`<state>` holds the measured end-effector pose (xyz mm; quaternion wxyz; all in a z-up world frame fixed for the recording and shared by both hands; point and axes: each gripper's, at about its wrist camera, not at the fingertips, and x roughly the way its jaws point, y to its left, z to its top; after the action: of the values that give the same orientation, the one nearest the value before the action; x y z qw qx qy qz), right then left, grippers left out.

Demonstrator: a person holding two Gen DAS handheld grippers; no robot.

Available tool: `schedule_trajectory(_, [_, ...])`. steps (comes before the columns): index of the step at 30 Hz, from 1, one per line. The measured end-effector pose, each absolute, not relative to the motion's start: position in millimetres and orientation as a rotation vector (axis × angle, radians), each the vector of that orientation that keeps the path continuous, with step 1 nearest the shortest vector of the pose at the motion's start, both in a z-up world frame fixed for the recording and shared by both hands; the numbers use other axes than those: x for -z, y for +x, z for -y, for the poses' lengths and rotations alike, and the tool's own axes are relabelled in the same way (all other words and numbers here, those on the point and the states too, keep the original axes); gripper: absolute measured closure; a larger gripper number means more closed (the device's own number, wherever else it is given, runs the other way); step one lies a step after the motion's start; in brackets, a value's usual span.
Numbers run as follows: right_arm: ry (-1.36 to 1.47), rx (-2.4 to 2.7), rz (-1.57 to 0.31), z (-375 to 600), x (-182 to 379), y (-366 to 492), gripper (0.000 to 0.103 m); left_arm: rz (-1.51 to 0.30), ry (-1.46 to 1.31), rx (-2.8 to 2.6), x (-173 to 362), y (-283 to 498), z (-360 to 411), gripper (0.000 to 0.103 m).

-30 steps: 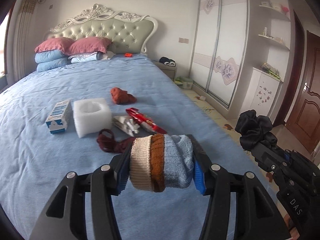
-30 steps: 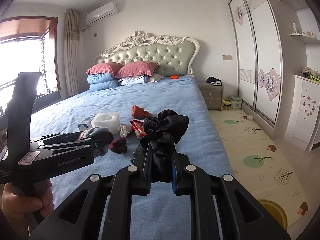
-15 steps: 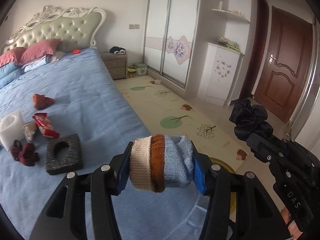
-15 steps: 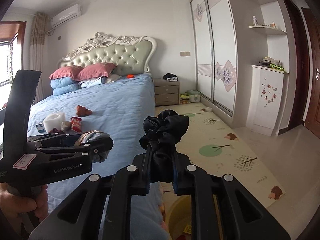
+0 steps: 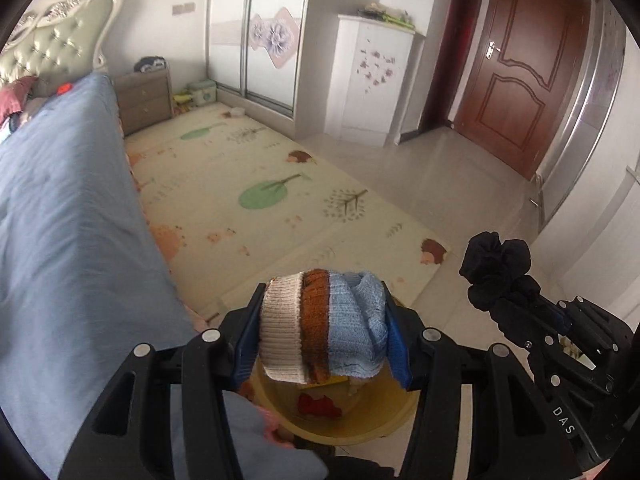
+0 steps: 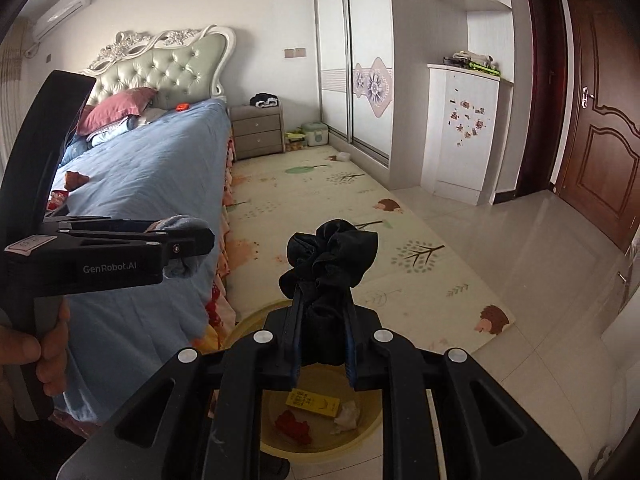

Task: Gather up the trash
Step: 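Carry the knit hat and black scrunchie over the yellow bin with both tools, then open both tools to drop the hat and scrunchie into the bin, then move both tools back to the bed toward the black foam square and maroon cloth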

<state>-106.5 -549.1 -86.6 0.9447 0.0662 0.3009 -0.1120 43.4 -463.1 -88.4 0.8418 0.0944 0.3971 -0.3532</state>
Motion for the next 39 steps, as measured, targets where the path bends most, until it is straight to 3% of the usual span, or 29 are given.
schedule_trajectory(5, [0.182,0.220,-0.662,566.7,108.9,-101.3,0.087,-0.904,0.229,0.764,107.4,48.7,481.5,0.048])
schedule_trajectory(6, [0.194,0.214,-0.666,569.2,112.9,-100.6,0.087,-0.911,0.249,0.757,109.6,49.4,485.7,0.042])
schedule_trajectory(7, [0.193,0.201,-0.677,570.2,118.6,-99.7,0.086,-0.904,0.272,0.743,110.0,49.1,489.6,0.027])
schedule_trajectory(8, [0.184,0.197,-0.686,569.9,122.6,-97.2,0.071,-0.885,0.295,0.725,109.5,47.7,491.6,0.015])
schedule_trajectory(9, [0.165,0.210,-0.702,569.0,126.9,-94.4,0.042,-0.870,0.305,0.717,108.1,45.5,491.6,0.012])
schedule_trajectory(10, [0.138,0.225,-0.720,566.6,132.5,-92.3,0.030,-0.866,0.306,0.719,107.8,43.2,491.8,0.010])
schedule_trajectory(11, [0.118,0.228,-0.722,564.5,135.6,-89.8,0.029,-0.870,0.301,0.723,106.7,44.9,491.8,0.007])
schedule_trajectory(22, [0.135,0.211,-0.741,557.4,137.2,-91.9,0.033,-0.875,0.262,0.715,99.7,53.4,477.0,0.006])
schedule_trajectory(32, [0.067,0.218,-0.659,530.6,106.0,-94.9,0.027,-0.772,0.257,0.692,67.5,35.1,440.2,0.006])
schedule_trajectory(39, [0.051,0.167,-0.535,495.6,82.8,-92.9,0.021,-0.638,0.210,0.547,36.1,23.5,365.8,0.004])
